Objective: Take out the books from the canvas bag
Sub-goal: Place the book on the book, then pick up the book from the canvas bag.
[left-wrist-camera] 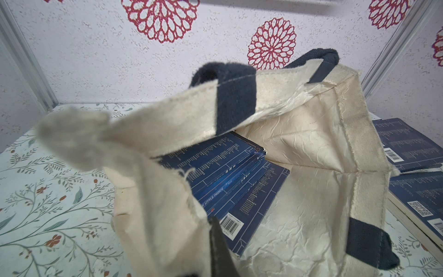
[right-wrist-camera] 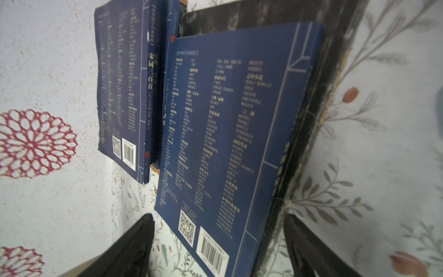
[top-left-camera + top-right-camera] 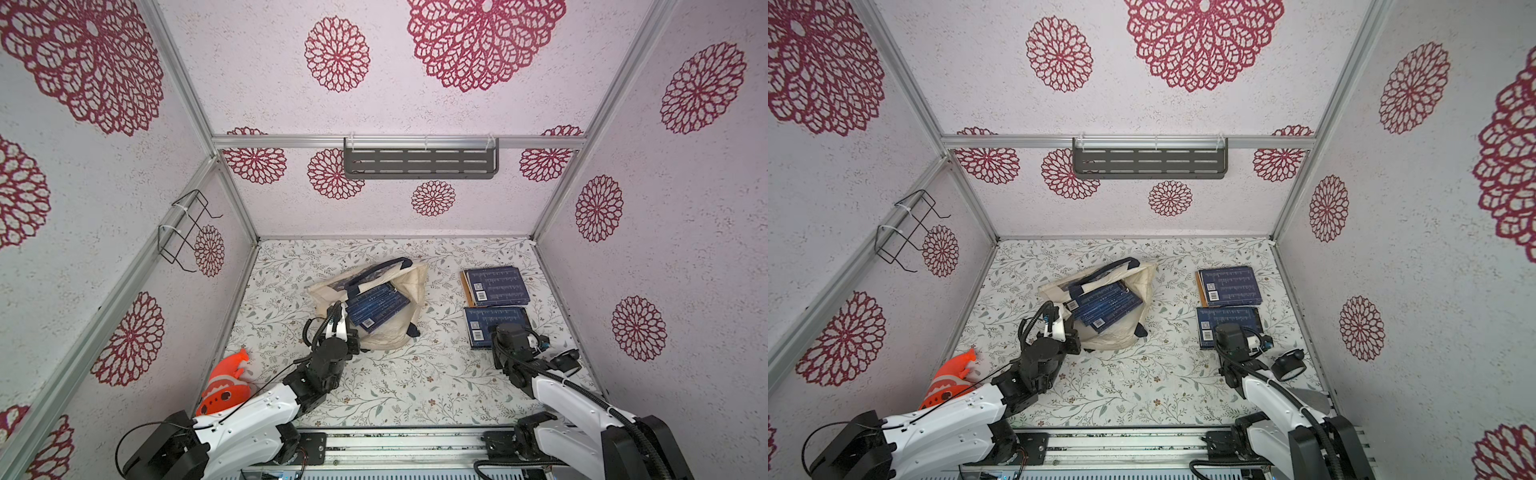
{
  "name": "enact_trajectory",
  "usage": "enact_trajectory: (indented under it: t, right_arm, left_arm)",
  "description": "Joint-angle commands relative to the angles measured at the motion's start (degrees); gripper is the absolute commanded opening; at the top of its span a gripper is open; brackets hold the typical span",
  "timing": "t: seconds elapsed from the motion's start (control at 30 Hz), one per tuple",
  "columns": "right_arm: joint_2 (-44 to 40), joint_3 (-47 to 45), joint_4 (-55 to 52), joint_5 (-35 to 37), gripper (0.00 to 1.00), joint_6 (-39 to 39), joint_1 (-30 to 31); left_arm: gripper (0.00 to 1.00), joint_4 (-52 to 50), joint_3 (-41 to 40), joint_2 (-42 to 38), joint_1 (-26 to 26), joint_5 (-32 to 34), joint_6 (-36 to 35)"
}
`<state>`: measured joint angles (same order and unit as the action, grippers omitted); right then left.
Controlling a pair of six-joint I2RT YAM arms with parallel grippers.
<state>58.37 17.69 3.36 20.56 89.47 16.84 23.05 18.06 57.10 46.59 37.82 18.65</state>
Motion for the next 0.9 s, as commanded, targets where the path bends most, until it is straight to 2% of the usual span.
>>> enact_trajectory:
  t: [0.0,0.23,0.47,0.67,0.8,0.87]
  right_arm:
    - [-2.66,2.2,-7.11,0.7,0.99,-1.24,-0.41]
    - [-7.13,4.15,-8.52,0.08,0.99,-6.27,-0.33]
    - [-6.27,6.51,3.05,-9.67,0.99,-14.94,1.14]
    - [-1.54,12.96,5.78,-8.62,0.99,-20.93,11.02]
    - [1.73,15.84,8.41,-8.34,0.99,-22.23,16.87]
    - [3.33,16.91,9.58,-8.34,0.95,-21.99,19.17]
  left_arm:
    - [0.0,1.34,1.27,-1.11,1.22,-0.91,-0.16]
    - [0.0,1.35,1.32,-1.12,1.22,-1.0,-0.12]
    - [0.0,1.74,1.32,-0.68,1.26,-0.69,-0.02]
    - [0.0,2.07,1.36,0.02,1.24,-0.47,-0.11]
    - [0.0,2.12,1.53,0.71,1.23,-0.38,-0.43]
    - [0.0,2.16,1.58,0.99,1.27,-0.36,-0.43]
